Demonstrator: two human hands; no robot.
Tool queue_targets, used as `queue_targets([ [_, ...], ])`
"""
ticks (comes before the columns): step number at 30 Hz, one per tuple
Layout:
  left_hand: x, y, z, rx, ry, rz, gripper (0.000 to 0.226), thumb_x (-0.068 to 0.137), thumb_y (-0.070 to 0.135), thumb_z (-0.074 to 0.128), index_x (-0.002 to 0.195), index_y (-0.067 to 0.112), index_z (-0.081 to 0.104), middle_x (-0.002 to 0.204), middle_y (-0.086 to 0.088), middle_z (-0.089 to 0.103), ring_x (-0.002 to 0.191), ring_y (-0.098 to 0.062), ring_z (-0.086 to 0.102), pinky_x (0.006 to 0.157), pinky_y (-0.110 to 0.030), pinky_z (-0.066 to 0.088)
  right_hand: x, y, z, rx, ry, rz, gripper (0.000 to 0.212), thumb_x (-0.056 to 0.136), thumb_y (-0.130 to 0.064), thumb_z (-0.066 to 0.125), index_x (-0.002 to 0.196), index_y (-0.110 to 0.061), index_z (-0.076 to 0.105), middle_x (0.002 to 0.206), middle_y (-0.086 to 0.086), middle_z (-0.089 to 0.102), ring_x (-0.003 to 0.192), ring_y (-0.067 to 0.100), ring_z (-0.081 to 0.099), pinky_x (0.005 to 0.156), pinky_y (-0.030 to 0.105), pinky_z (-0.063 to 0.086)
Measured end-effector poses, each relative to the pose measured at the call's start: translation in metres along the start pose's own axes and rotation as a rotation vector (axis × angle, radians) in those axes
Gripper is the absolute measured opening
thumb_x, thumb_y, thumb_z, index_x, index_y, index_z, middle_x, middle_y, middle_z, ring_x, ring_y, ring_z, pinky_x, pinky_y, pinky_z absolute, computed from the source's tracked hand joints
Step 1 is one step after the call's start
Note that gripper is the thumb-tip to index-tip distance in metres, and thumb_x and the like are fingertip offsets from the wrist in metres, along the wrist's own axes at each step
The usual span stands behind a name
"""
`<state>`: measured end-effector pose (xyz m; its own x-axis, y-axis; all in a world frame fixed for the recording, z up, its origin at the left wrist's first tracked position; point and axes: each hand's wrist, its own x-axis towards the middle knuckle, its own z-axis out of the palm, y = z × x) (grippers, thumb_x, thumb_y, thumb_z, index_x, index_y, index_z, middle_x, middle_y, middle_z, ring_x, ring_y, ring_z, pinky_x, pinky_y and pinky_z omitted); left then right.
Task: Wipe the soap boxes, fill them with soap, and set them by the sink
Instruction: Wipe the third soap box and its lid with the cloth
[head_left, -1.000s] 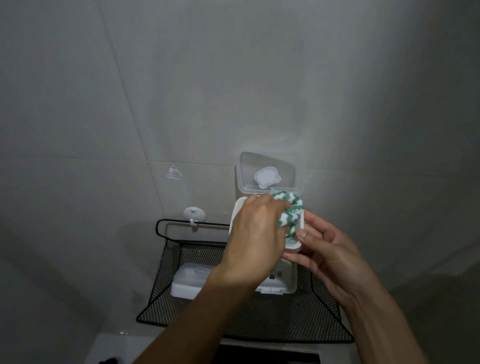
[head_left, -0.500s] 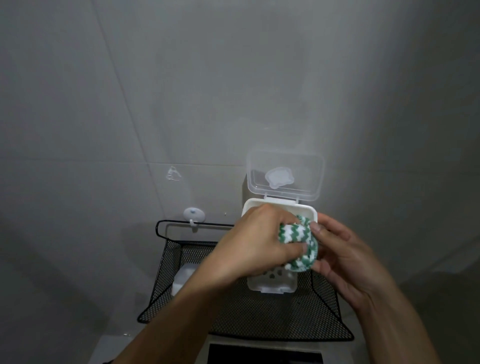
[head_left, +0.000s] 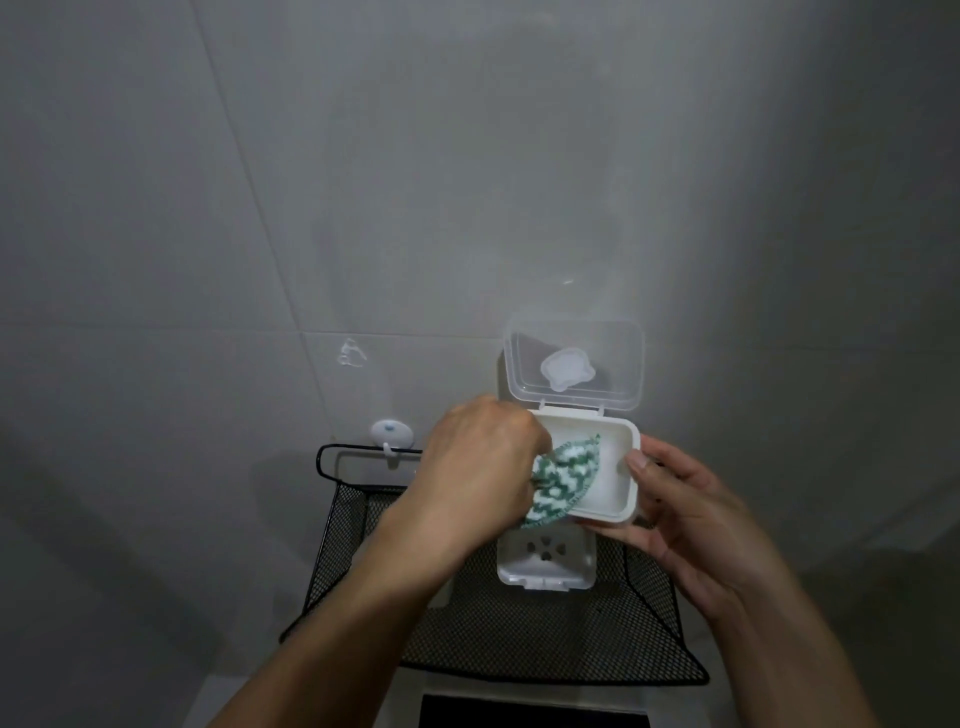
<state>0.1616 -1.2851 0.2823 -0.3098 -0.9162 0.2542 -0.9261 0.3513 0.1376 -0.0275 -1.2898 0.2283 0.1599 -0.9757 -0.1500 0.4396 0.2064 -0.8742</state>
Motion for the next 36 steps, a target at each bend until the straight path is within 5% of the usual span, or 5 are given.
queue_targets([
  [5, -0.003, 0.019, 0.005, -0.298, 0.080, 0.037, 0.039, 0.081, 0.032, 0.072, 0.116, 0.033, 0.054, 0.098, 0.006, 0.068, 0.096, -0.021, 0.060, 0.077, -0.037, 0.047, 0.001, 0.006, 0.007, 0.021, -0.007, 0.007, 0.030, 0.077, -0.014, 0.065, 0.106, -0.005, 0.070, 0.091, 0.017, 0.076, 0.072, 0.023, 0.075, 0.056, 0.039, 0.061],
  [9, -0.008, 0.020, 0.011, -0.369, 0.029, 0.120, 0.029, 0.088, 0.040, 0.066, 0.115, 0.033, 0.059, 0.100, 0.007, 0.065, 0.098, -0.017, 0.056, 0.086, -0.038, 0.044, 0.000, 0.002, 0.002, 0.023, 0.019, -0.037, 0.030, 0.078, -0.014, 0.064, 0.106, -0.004, 0.069, 0.086, 0.016, 0.076, 0.068, 0.021, 0.074, 0.051, 0.033, 0.059],
  [24, -0.013, -0.002, 0.018, 0.054, 0.083, -0.003, 0.028, 0.087, 0.019, 0.067, 0.111, 0.032, 0.071, 0.098, 0.006, 0.058, 0.097, -0.018, 0.053, 0.084, -0.033, 0.042, 0.000, 0.010, -0.002, -0.248, 0.147, -0.047, 0.015, 0.097, -0.003, 0.057, 0.108, 0.001, 0.068, 0.095, 0.023, 0.075, 0.076, 0.030, 0.075, 0.060, 0.046, 0.062],
  [31, -0.006, -0.002, 0.016, 0.023, 0.198, -0.071, 0.019, 0.089, 0.022, 0.063, 0.105, 0.025, 0.073, 0.095, 0.007, 0.067, 0.090, -0.017, 0.061, 0.079, -0.033, 0.051, 0.003, 0.009, 0.001, -0.261, 0.071, 0.003, 0.017, 0.098, -0.004, 0.056, 0.106, 0.002, 0.069, 0.095, 0.023, 0.075, 0.078, 0.030, 0.075, 0.062, 0.045, 0.063],
  [36, -0.004, 0.018, 0.018, -0.110, 0.214, 0.059, 0.021, 0.084, 0.023, 0.067, 0.104, 0.023, 0.075, 0.098, 0.004, 0.068, 0.091, -0.021, 0.065, 0.074, -0.041, 0.053, 0.002, 0.014, 0.003, -0.256, 0.034, 0.020, 0.019, 0.098, -0.005, 0.055, 0.109, 0.002, 0.069, 0.096, 0.025, 0.075, 0.080, 0.031, 0.075, 0.066, 0.045, 0.064],
])
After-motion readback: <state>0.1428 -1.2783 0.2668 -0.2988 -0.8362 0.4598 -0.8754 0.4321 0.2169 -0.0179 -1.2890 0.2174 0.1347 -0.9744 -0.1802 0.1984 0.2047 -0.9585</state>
